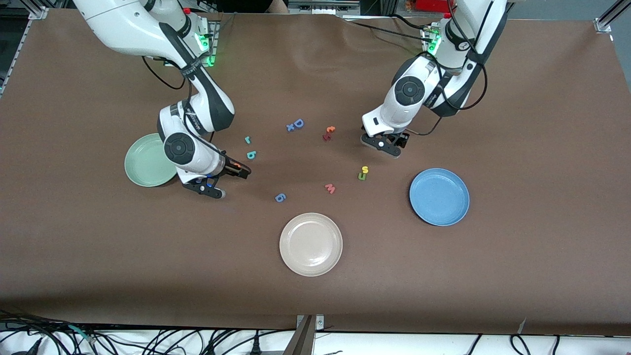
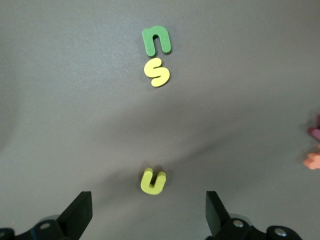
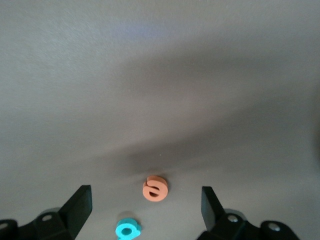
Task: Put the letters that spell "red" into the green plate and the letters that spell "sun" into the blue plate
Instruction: 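Grasp the orange letter with the right gripper while the left gripper grasps yellow u, then carry the orange letter to the green plate while the left gripper carries u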
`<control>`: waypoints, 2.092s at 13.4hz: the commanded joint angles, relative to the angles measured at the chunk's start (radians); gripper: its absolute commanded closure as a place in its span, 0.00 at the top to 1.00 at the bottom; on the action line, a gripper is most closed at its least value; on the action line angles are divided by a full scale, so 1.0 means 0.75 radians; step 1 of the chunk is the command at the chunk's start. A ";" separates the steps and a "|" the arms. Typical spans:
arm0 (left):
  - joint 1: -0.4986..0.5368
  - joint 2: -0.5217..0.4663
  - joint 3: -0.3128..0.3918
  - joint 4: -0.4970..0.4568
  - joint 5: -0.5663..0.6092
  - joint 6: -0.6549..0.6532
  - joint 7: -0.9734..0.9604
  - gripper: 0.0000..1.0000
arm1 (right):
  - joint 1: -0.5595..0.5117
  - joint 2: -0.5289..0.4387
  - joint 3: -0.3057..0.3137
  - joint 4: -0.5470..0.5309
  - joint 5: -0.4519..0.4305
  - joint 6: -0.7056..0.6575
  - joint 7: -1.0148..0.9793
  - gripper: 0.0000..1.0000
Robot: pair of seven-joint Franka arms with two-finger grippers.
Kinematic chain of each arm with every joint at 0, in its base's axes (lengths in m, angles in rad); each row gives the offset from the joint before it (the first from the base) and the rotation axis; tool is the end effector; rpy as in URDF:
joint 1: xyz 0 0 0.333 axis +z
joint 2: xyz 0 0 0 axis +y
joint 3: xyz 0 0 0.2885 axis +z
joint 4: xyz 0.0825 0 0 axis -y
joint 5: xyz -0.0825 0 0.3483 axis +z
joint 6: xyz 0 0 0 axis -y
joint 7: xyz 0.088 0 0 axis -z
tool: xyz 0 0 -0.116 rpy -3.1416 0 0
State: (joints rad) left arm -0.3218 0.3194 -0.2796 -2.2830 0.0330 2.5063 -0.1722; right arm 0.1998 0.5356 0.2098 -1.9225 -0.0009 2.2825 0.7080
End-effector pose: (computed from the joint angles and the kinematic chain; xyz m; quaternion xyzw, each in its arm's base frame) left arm 0.4070 -0.2846 0.2068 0.9737 -0.2212 -0.0513 0.0163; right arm 0.5236 0.2252 0.1977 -0.9827 0.1574 0.0981 0.0022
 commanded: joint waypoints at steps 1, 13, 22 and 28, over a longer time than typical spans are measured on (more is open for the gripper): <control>0.004 0.036 0.003 0.001 0.060 0.037 -0.006 1.00 | 0.024 0.049 0.007 -0.008 0.022 0.035 0.007 0.95; -0.017 0.116 0.005 -0.006 0.069 0.078 -0.012 0.82 | 0.034 0.077 0.005 -0.026 0.022 0.035 -0.011 0.22; -0.007 0.100 0.003 0.001 0.069 0.062 -0.030 0.09 | 0.020 -0.088 -0.058 0.019 0.018 -0.185 -0.081 0.13; 0.051 0.008 0.007 0.160 0.069 -0.204 0.019 0.09 | 0.020 -0.219 -0.369 0.023 0.018 -0.466 -0.507 0.14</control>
State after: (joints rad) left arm -0.3090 0.3562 -0.2743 -2.2174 0.0550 2.4435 -0.1717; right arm 0.2132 0.3865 -0.0009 -1.8880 -0.0007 1.9572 0.4355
